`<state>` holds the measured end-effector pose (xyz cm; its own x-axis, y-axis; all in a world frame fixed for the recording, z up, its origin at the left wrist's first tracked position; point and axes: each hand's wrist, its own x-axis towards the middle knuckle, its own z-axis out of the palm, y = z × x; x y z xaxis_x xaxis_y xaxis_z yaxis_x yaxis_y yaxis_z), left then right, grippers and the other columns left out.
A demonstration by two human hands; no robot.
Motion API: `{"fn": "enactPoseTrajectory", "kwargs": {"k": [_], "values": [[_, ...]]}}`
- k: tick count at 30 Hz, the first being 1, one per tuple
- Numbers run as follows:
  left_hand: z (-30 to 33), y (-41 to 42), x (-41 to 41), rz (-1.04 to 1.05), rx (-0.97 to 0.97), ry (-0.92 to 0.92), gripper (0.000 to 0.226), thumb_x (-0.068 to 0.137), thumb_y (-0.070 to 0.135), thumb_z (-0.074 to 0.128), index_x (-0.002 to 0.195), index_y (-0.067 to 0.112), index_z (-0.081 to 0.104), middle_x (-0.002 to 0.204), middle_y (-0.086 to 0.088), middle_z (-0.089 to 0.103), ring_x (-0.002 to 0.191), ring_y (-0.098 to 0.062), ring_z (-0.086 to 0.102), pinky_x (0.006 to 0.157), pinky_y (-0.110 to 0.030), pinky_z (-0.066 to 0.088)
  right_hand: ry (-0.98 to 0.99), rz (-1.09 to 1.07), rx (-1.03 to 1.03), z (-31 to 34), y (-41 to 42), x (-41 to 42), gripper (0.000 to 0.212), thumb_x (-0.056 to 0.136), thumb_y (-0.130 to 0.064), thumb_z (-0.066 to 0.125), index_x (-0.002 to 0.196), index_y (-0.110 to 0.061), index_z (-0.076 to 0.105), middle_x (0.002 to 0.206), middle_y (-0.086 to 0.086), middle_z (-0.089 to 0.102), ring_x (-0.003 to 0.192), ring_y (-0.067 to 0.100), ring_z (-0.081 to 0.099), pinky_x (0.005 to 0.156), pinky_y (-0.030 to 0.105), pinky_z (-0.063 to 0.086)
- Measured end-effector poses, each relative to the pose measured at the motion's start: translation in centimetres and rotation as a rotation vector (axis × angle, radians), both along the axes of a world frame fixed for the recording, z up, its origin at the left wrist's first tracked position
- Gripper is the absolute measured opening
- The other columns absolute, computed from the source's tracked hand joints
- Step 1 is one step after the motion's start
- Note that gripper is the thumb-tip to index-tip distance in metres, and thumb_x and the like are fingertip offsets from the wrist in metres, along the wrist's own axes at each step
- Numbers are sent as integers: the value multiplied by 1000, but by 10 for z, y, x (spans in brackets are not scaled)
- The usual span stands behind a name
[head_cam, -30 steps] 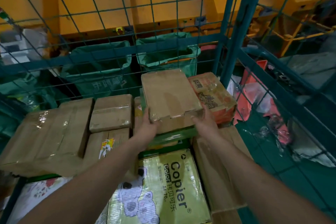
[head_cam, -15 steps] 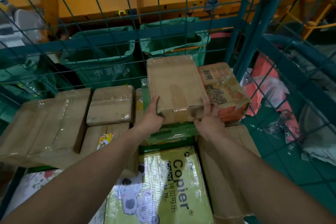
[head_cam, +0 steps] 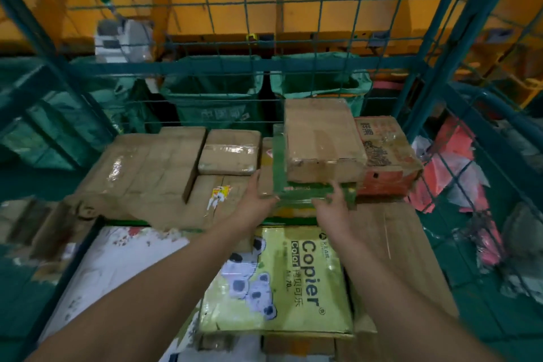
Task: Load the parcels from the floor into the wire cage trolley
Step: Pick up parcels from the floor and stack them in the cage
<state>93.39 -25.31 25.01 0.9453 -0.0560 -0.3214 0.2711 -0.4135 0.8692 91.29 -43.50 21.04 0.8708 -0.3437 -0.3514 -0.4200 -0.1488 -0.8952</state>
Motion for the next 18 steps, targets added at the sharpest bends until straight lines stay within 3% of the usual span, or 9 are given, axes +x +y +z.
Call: {"fn": "enactPoseTrajectory", "kwargs": {"k": [3, 5, 8, 11, 13, 15, 18], "values": [[5, 43, -46, 126, -38, 35, 84, 97, 19, 69, 162, 30, 17, 163, 2, 31, 140, -24, 42, 106, -34, 42, 86, 125, 139, 22, 56, -33, 48, 103, -24, 57, 149, -25, 43, 137, -1, 51, 122, 22, 53, 99, 40, 46], [6, 70, -78, 171, -67, 26, 84, 96, 17, 69, 161, 31, 18, 162, -3, 32, 140, -28, 42, 101, -34, 42, 141, 186, 186, 27, 89, -58, 39, 103, -25, 56, 142, -24, 50, 136, 0, 55, 122, 24, 56, 104, 44, 48], [17, 121, -151, 271, -137, 46, 82, 97, 18, 68, 162, 32, 18, 156, -2, 36, 133, -26, 47, 97, -37, 44, 161, 262, 235, 34, 142, -113, 29, 103, -24, 54, 131, -20, 59, 123, 2, 63, 107, 23, 64, 91, 40, 54], [15, 183, -240, 364, -196, 61, 76, 97, 28, 68, 157, 41, 23, 154, -2, 37, 134, -27, 45, 109, -49, 43, 194, 388, 272, 42, 199, -184, 19, 104, -23, 54, 122, -19, 58, 112, 2, 62, 105, 23, 61, 96, 42, 52], [7, 226, -308, 445, -236, 65, 71, 96, 32, 69, 154, 44, 29, 153, -2, 39, 132, -26, 47, 112, -52, 42, 211, 472, 307, 44, 240, -237, 9, 103, -19, 55, 110, -19, 61, 109, 5, 63, 98, 22, 61, 86, 37, 51], [5, 261, -381, 566, -274, 60, 66, 96, 31, 69, 151, 42, 34, 150, -1, 41, 129, -24, 50, 109, -48, 45, 252, 570, 334, 41, 280, -292, 9, 101, -16, 55, 98, -19, 63, 104, 10, 63, 88, 22, 59, 70, 31, 46], [-4, 314, -507, 765, -287, 48, 66, 91, 28, 71, 147, 40, 38, 147, -1, 47, 116, -22, 58, 90, -39, 51, 307, 753, 322, 44, 353, -388, 9, 101, -14, 56, 97, -19, 62, 94, 5, 63, 73, 17, 57, 60, 26, 43]]}}
